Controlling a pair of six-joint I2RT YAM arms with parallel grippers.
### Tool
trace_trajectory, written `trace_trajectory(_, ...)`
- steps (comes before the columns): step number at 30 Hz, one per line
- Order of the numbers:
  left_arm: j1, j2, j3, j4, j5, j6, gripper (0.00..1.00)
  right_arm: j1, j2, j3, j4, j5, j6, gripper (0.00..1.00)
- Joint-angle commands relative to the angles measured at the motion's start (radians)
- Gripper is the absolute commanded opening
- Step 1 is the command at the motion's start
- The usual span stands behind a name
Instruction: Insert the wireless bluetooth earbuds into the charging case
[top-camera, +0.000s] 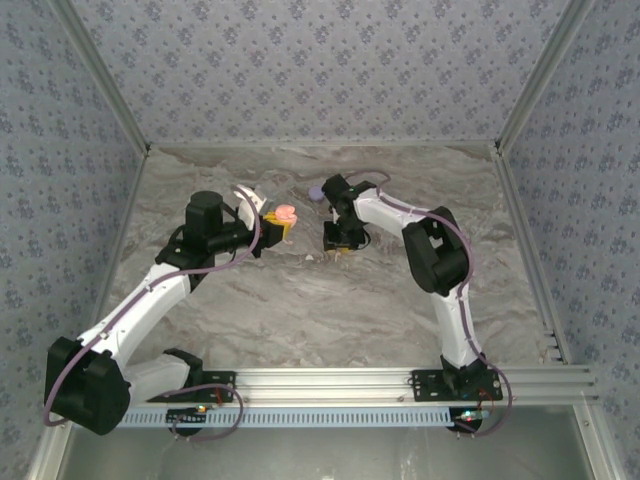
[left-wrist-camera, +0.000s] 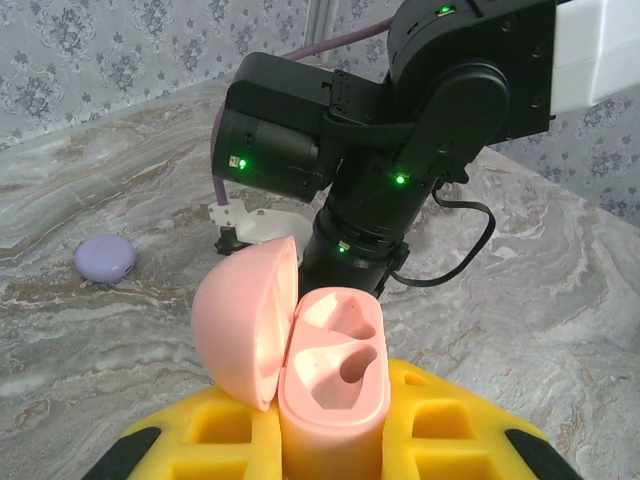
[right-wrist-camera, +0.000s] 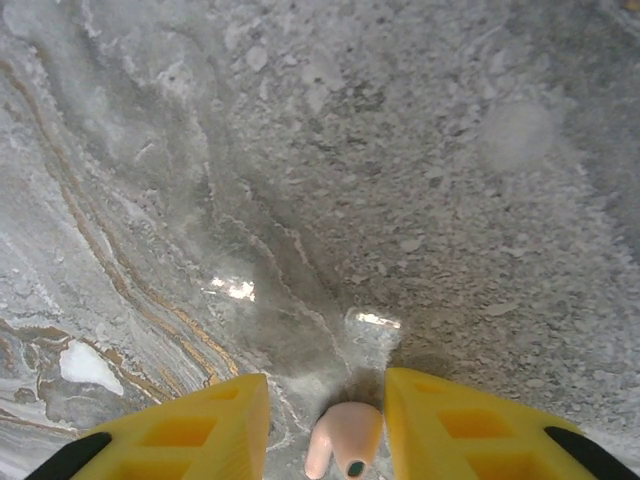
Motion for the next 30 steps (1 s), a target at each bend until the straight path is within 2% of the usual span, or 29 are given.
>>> trace_trajectory(1,0.007,-0.004,0.004,0.002,0.016,0.012,0.11,0.02,0.024,0.038,-0.059,0.001,-0.051,0.38)
trace_trajectory(6,0.007,-0.001,0.007,0.006,0.016,0.01,0.11,0.03,0.024,0.052,-0.065,0.004,-0.066,0.38)
trace_trajectory(14,0.007,-0.002,0.009,0.002,0.017,0.013,0.11,0.045,0.019,0.068,-0.108,0.102,-0.059,0.38)
trace_trajectory(30,0.007,0.005,0.009,-0.001,0.015,0.014,0.11,0.061,0.037,0.058,-0.113,0.093,-0.06,0.32)
